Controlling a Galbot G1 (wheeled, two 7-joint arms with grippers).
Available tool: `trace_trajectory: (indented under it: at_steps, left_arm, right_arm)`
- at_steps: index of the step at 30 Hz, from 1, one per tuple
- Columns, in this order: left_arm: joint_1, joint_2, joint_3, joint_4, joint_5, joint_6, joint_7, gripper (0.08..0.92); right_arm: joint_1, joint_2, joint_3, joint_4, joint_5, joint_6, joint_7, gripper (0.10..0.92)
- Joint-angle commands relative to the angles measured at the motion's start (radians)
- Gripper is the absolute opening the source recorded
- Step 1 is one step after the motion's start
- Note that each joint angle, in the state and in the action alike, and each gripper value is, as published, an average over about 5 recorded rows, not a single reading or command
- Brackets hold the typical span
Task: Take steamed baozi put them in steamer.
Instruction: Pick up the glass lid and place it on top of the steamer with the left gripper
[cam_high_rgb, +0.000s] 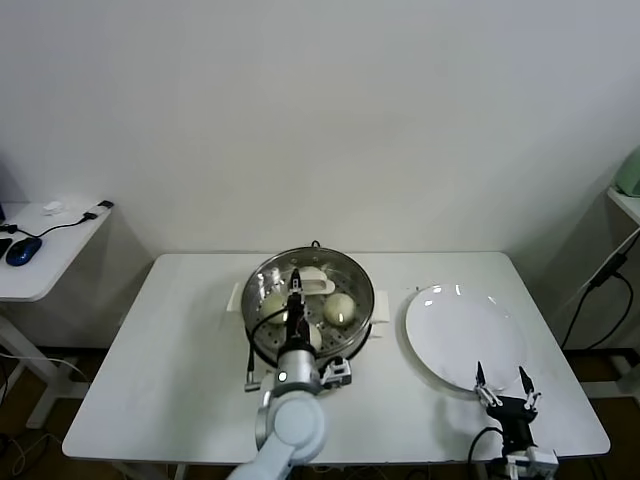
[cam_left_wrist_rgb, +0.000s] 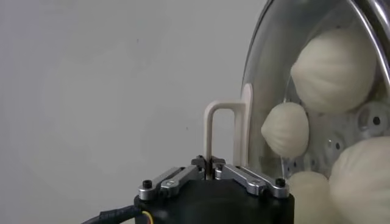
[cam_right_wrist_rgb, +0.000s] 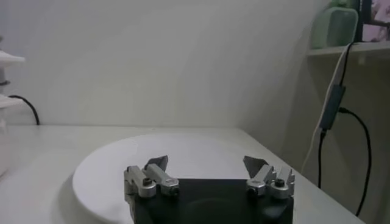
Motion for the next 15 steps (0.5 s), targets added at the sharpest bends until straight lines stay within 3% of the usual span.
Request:
trace_trajectory:
  at_steps: [1,8,15]
  left_arm:
    - [-0.006,0.005,-0.007,0.016,0.01,-0.003,-0.001,0.137]
    - [-0.004,0.035,0.01,-0.052,-0.065,-0.009,0.026,0.146]
    - [0.025,0.08,0.031,-0.171,-0.206,-0.021,0.035,0.324]
  right_arm:
    - [0.002,0.007,0.009,0.0,0.0,0.001,-0.013,0.823]
    - [0.001,0.006,0.004,0.007,0.003,-0.006,-0.03,0.823]
    - [0.001,-0.001,-0.013,0.019,0.004,-0.022,-0.032,0.823]
